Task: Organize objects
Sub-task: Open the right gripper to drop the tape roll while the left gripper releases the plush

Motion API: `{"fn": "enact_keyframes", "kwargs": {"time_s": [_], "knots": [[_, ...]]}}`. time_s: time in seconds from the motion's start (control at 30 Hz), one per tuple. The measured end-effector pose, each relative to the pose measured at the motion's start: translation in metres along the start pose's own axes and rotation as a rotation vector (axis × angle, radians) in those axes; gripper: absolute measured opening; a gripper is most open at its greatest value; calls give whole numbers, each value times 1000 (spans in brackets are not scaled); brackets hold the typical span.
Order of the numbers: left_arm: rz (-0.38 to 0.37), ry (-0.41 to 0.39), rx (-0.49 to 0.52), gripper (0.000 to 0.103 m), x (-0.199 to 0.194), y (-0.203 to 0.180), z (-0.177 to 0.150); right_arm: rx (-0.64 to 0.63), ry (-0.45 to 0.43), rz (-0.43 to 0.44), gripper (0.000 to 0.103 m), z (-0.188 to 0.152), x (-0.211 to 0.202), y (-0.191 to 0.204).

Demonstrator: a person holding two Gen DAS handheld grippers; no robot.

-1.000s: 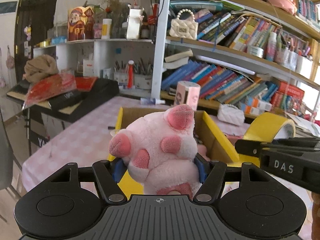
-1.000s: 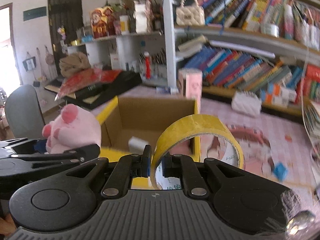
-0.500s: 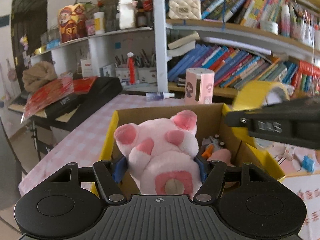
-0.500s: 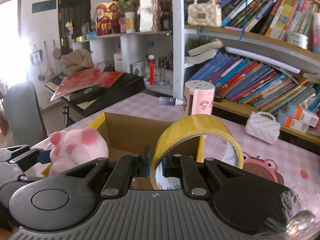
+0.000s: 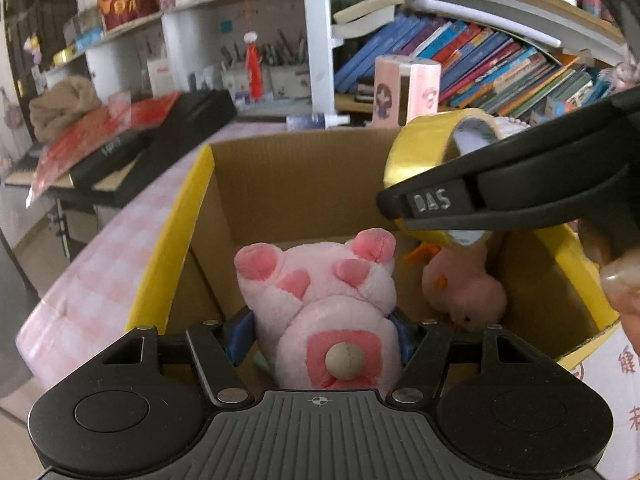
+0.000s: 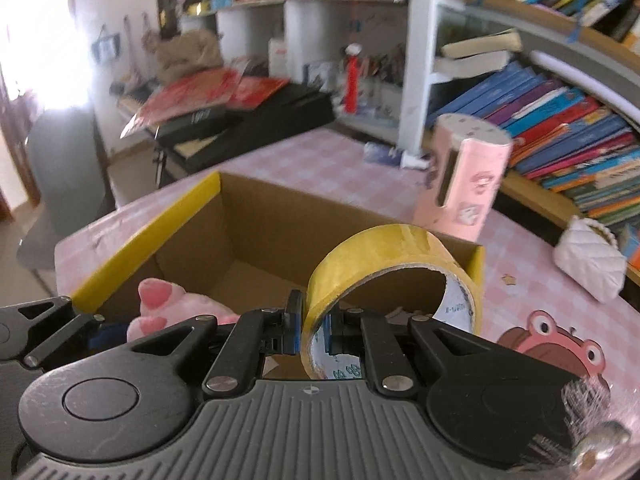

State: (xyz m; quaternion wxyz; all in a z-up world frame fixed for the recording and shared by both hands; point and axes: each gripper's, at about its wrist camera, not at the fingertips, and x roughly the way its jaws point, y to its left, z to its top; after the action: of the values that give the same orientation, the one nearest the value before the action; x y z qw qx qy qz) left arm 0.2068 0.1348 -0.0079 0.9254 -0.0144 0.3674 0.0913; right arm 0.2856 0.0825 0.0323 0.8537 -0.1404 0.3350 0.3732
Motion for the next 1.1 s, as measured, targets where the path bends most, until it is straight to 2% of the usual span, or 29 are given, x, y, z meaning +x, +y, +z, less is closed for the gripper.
{"fn": "enact_keyframes", "kwargs": {"time_s": [0.3,0.5,0.6,0.7,0.77,0.8,0.83,0.97,1.1], "knots": [[-6,11,-1,67,1,1,-1,-63,133,36,10,3,33,6],[-7,24,-1,68,3,1,1,-45,147,35,10,4,37,3],[-20,30,-5,70,1,2,2,-28,137,26,19,6,33,1],[-47,10,-12,76,-8,3,1,-6,131,23,24,6,26,-2],[-57,-5,-4,83,-14,3,1,13,118,27,33,6,19,-4],[-62,-11,0,84,-17,2,0,25,116,19,45,6,15,-4],[-59,-22,6,89,-21,1,0,35,109,13,49,6,11,-5],[-36,-57,12,91,-34,4,-3,61,81,-5,50,3,-7,-4],[-23,-73,-40,91,-49,15,-6,98,30,-45,51,-2,-30,-4]]}}
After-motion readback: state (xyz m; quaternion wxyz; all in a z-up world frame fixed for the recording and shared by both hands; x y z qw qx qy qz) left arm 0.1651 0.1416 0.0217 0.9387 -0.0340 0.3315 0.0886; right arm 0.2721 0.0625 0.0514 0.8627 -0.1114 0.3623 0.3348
